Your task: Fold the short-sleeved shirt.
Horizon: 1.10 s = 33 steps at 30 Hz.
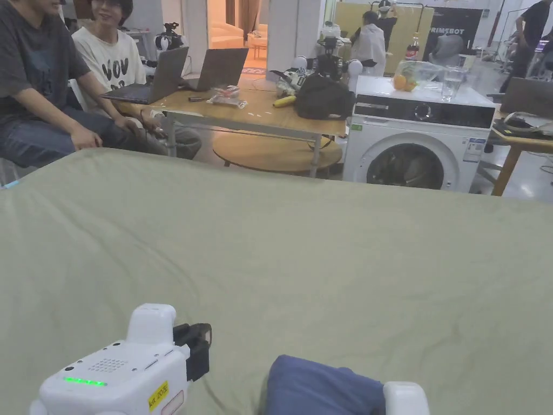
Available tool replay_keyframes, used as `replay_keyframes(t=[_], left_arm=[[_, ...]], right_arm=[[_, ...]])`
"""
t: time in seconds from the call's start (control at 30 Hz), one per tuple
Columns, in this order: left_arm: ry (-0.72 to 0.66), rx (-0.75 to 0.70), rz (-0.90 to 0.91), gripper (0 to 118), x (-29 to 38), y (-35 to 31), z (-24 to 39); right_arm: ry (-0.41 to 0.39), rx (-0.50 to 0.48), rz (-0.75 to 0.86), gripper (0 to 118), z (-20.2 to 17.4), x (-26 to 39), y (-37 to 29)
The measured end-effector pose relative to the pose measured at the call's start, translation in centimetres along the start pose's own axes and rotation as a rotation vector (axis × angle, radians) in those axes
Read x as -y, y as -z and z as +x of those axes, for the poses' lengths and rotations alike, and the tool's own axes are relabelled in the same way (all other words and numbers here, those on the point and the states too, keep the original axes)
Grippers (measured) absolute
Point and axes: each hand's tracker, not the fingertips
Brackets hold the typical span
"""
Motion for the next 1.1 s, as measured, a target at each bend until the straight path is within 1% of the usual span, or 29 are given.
replay_keyframes(t=[0.03, 0.07, 0.13, 0.17, 0.23, 0.27, 0.33, 0.43, 0.53, 0.67, 0.7, 0.77, 0.8, 0.83, 0.87, 0.9, 0.93, 0.97, 1.0, 1.03, 1.1], left_arm=[[-0.04, 0.055, -0.064, 11, 0.0, 0.4, -0.6], [-0.087, 0.103, -0.128, 31, 0.1, 1.1, -1.3], [-0.191, 0.197, -0.239, 78, 0.4, 2.4, -2.4], [-0.251, 0.253, -0.309, 83, 0.6, 3.4, -3.1], [-0.342, 0.369, -0.425, 83, 1.4, 5.2, -4.1], [-0.385, 0.408, -0.446, 83, 1.7, 5.9, -4.4], [-0.45, 0.43, -0.503, 83, 2.1, 7.5, -5.1], [-0.471, 0.464, -0.589, 83, 2.7, 9.8, -5.4], [-0.52, 0.574, -0.687, 83, 3.6, 12.1, -4.8], [-0.561, 0.696, -0.679, 83, 4.2, 14.3, -3.0], [-0.576, 0.708, -0.673, 83, 4.5, 14.8, -2.6], [-0.557, 0.697, -0.691, 83, 5.0, 15.7, -1.7], [-0.566, 0.721, -0.682, 82, 5.3, 15.7, -1.3], [-0.582, 0.748, -0.668, 69, 5.5, 15.8, -1.1], [-0.575, 0.729, -0.67, 50, 5.5, 15.8, -1.0], [-0.581, 0.712, -0.658, 39, 5.6, 15.7, -0.9], [-0.572, 0.67, -0.644, 33, 5.7, 15.6, -1.0], [-0.528, 0.616, -0.651, 31, 5.9, 15.6, -1.1], [-0.541, 0.613, -0.651, 29, 6.3, 15.5, -1.2], [-0.588, 0.64, -0.638, 27, 6.6, 15.4, -1.5], [-0.577, 0.631, -0.623, 27, 6.8, 15.0, -1.3]], right_arm=[[0.006, -0.01, -0.004, 0, 0.3, 0.0, 0.1], [0.017, -0.025, -0.007, 0, 0.7, -0.1, 0.1], [0.028, -0.044, -0.01, 0, 1.0, -0.1, -0.1], [0.028, -0.05, -0.01, 0, 1.1, -0.1, -0.1], [0.02, -0.056, -0.012, 0, 1.2, 0.0, -0.1], [0.019, -0.06, -0.014, 0, 1.3, -0.1, -0.1], [0.024, -0.069, -0.019, 0, 1.5, -0.3, -0.1], [0.035, -0.079, -0.022, 0, 1.6, -0.2, -0.1], [0.032, -0.081, -0.021, 0, 1.5, -0.2, -0.2], [0.033, -0.078, -0.018, 0, 1.4, -0.2, -0.2], [0.033, -0.077, -0.017, 0, 1.4, -0.2, -0.2], [0.035, -0.077, -0.017, 0, 1.5, -0.2, -0.2], [0.037, -0.077, -0.017, 0, 1.5, -0.2, -0.2], [0.039, -0.076, -0.017, 0, 1.5, -0.2, -0.2], [0.04, -0.076, -0.017, 0, 1.5, -0.2, -0.2], [0.041, -0.076, -0.016, 0, 1.5, -0.2, -0.3], [0.042, -0.076, -0.014, 0, 1.5, -0.2, -0.3], [0.046, -0.074, -0.013, 0, 1.6, -0.1, -0.3], [0.051, -0.087, -0.009, 0, 1.6, -0.1, -0.3], [0.051, -0.085, -0.005, 0, 1.6, 0.0, -0.4], [0.043, -0.084, 0.007, 0, 1.4, 0.2, -0.6]])
